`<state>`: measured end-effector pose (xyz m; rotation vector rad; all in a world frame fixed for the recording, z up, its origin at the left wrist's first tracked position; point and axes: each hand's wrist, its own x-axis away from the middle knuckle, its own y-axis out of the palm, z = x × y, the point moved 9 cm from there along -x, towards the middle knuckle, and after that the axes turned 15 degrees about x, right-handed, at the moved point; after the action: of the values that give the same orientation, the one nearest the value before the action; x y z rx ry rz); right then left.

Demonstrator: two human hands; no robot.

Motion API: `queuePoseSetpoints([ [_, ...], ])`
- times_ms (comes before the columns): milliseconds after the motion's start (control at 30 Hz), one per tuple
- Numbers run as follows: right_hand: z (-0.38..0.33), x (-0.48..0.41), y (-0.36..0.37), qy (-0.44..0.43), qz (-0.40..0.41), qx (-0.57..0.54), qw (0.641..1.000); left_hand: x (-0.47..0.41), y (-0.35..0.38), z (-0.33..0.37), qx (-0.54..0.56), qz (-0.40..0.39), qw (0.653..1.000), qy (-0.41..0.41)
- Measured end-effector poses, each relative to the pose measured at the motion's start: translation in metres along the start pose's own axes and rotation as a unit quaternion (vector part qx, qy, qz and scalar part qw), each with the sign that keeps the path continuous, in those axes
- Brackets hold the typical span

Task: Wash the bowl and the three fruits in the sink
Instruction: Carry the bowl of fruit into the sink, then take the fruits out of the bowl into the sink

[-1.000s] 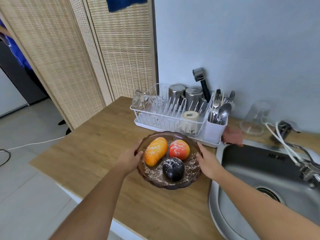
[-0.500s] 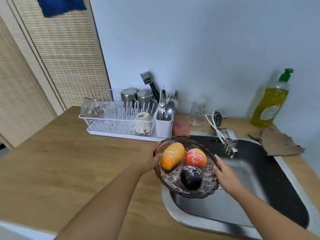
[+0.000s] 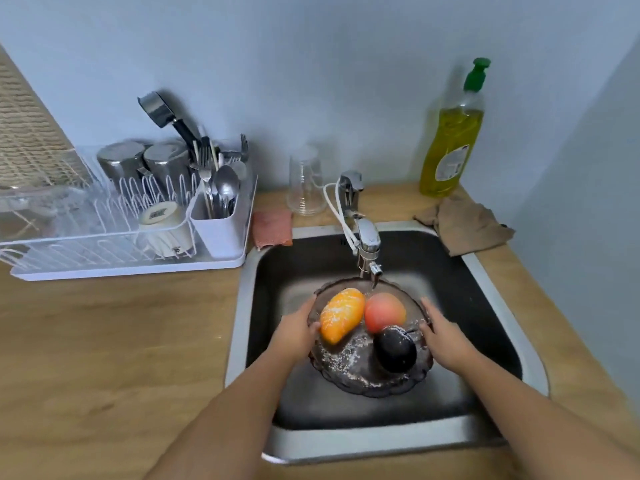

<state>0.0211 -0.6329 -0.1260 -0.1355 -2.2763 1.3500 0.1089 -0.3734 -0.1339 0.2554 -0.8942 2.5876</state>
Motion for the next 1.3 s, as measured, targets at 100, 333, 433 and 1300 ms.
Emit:
queuePoseSetpoints([
  [100, 0.001, -0.02, 0.013, -0.002, -0.004, 0.018, 1.0, -0.012, 0.009, -0.016, -0.015, 0.009, 1.0, -0.026],
  [333, -0.001, -0.044, 0.038, -0.009, -0.021, -0.009, 1.0, -0.023, 0.008, -0.036, -0.015, 0.032, 0.997, -0.073],
  [433, 0.001, -0.05, 0.042, -0.01, -0.019, -0.024, 0.999, -0.027, 0.005, -0.038, -0.018, 0.04, 0.996, -0.075],
  [1300, -0.074, -0.067, 0.032, -0.189, 0.048, 0.287, 0.938, 0.003, 0.063, 0.017, -0.162, -0.08, 0.981, 0.076],
])
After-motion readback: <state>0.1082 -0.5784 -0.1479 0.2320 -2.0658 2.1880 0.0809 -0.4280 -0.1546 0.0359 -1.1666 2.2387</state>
